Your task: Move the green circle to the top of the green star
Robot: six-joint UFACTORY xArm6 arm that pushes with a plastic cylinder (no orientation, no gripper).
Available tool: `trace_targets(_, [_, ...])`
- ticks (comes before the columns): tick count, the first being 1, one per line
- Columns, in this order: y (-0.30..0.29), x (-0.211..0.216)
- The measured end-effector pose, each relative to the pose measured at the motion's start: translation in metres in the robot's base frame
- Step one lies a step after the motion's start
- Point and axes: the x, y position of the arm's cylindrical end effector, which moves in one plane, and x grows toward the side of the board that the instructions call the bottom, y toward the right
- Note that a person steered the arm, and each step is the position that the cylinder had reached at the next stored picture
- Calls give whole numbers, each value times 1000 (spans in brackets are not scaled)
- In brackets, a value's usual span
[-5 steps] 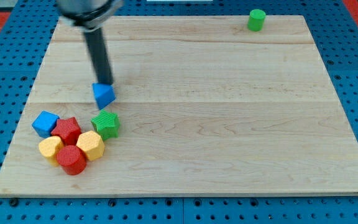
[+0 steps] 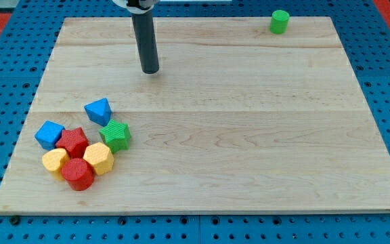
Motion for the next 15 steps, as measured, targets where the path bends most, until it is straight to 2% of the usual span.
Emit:
trace_targets(2, [0, 2])
trace_targets(3, [69, 3])
trace_targets(4, [166, 0])
trace_targets(5, [243, -30])
trace_targets(6, [340, -112])
trace_targets(7, [305, -153])
trace_targets(8, [233, -154])
trace_targets(10, [71, -70])
trace_targets(11, [102, -110])
trace_targets(12, [130, -80])
trace_targets(13, [96, -14])
trace_targets(14, [90, 2])
trace_targets(15, [130, 12])
